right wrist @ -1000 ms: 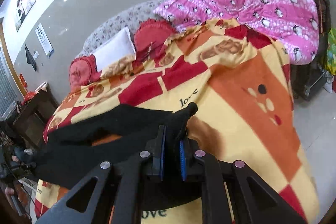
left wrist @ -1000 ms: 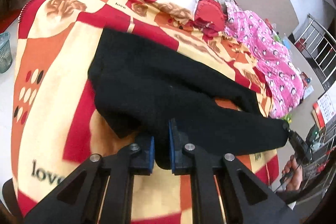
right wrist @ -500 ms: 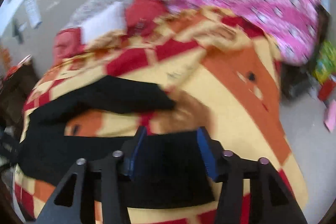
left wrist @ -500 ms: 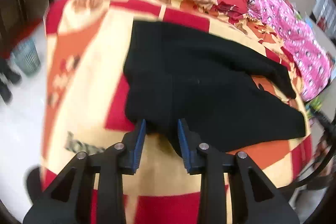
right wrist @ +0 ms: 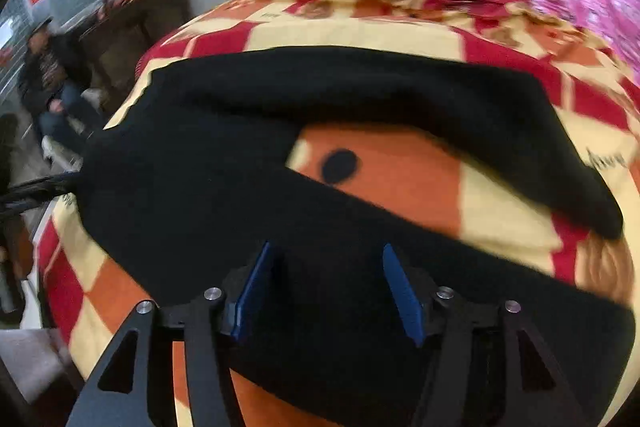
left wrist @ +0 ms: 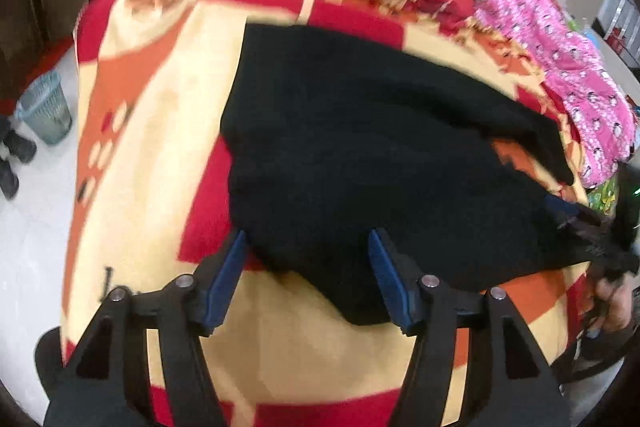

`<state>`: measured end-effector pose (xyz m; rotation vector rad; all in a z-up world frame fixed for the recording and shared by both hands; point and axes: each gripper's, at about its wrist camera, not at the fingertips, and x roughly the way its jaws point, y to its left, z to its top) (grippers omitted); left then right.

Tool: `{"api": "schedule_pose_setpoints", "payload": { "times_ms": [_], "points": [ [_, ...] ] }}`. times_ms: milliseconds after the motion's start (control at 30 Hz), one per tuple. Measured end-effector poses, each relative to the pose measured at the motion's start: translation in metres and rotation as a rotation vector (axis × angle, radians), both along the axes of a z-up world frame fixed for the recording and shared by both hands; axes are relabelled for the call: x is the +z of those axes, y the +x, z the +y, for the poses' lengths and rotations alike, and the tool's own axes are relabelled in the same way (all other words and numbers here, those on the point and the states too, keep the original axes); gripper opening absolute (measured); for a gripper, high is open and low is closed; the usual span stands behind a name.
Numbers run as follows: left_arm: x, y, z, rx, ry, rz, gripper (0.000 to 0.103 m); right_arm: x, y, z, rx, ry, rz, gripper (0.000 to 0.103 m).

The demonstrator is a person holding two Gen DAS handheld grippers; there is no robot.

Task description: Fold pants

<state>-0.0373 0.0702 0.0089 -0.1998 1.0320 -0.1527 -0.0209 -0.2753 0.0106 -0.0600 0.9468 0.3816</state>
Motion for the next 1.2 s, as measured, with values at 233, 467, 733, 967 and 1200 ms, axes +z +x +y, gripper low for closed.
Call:
{"api": "schedule_pose_setpoints", "payload": {
  "times_ms": [233,467,733,967,1200],
  "points": [
    [0.027,0.009,-0.006,-0.044,0.044,-0.081,0.063,0.047,0.063,0.055,0.143,-0.056,-0.210,0.074],
    [0.050,0.028,-0.011,-0.112,0.053,-0.131,0.065,0.016,0.137,0.110,0.321,-0.242,-0.218,0.074],
    [0.059,0.009,0.011,-0.073,0.053,-0.143,0.066,-0.011,0.151,0.125,0.397,-0.269,-0.197,0.007],
    [0.069,-0.010,0.032,-0.010,-0.036,-0.183,0.074,0.048,0.073,0.110,0.388,-0.143,-0.312,0.005],
    [0.070,-0.027,0.045,0.027,-0.157,-0.215,0.077,0.054,-0.036,0.097,0.426,-0.081,-0.293,0.005]
  ]
}}
